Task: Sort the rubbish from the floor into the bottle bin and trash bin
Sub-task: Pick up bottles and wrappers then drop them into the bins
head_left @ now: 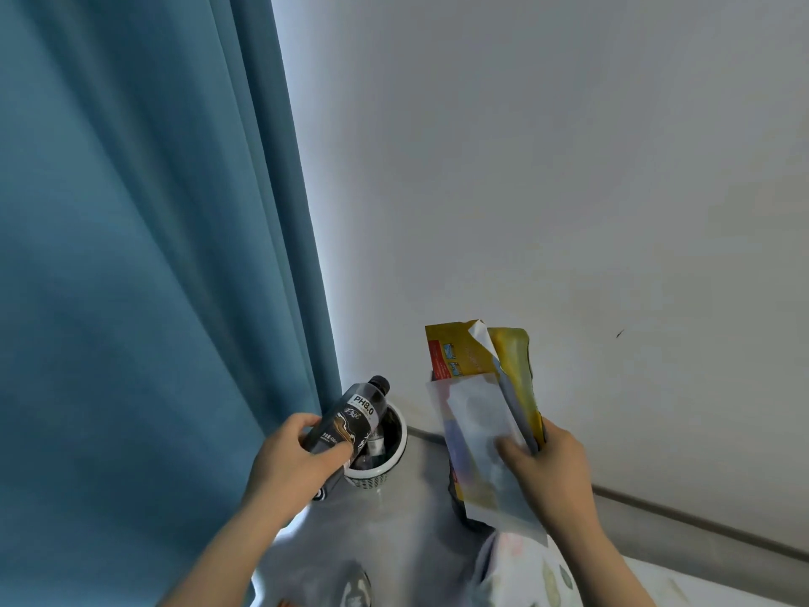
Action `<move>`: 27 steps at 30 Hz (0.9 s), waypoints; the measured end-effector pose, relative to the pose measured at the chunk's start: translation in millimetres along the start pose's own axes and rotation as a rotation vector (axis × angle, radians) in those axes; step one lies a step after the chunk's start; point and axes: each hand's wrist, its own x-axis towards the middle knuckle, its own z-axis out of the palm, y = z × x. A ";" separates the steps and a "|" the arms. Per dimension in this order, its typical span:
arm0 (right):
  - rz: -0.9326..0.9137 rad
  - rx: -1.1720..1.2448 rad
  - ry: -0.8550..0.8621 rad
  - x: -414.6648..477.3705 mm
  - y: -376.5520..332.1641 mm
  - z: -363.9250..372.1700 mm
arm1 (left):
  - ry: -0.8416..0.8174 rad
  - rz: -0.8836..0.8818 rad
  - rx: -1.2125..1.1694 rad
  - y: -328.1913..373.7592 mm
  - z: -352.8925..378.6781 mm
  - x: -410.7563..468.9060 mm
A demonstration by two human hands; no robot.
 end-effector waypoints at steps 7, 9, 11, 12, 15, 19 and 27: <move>0.089 -0.088 -0.031 85.8 -3.3 46.9 | -0.040 -0.095 0.014 -13.9 17.3 114.0; 0.116 -0.129 -0.063 111.3 -5.5 64.0 | -0.045 -0.129 0.030 -19.2 21.8 147.2; 0.145 -0.159 -0.092 134.6 -6.8 82.0 | -0.062 -0.171 0.071 -24.7 26.5 179.5; 0.157 -0.166 -0.104 145.2 -6.4 90.8 | -0.073 -0.191 0.096 -28.0 30.0 195.1; 0.185 -0.200 -0.134 175.8 4.0 118.7 | -0.102 -0.239 0.166 -43.9 46.0 240.5; 0.235 -0.257 -0.223 211.8 32.1 157.5 | -0.112 -0.300 0.232 -73.6 76.7 286.7; 0.276 -0.329 -0.357 271.4 116.0 239.5 | -0.065 -0.389 0.288 -162.8 154.9 356.0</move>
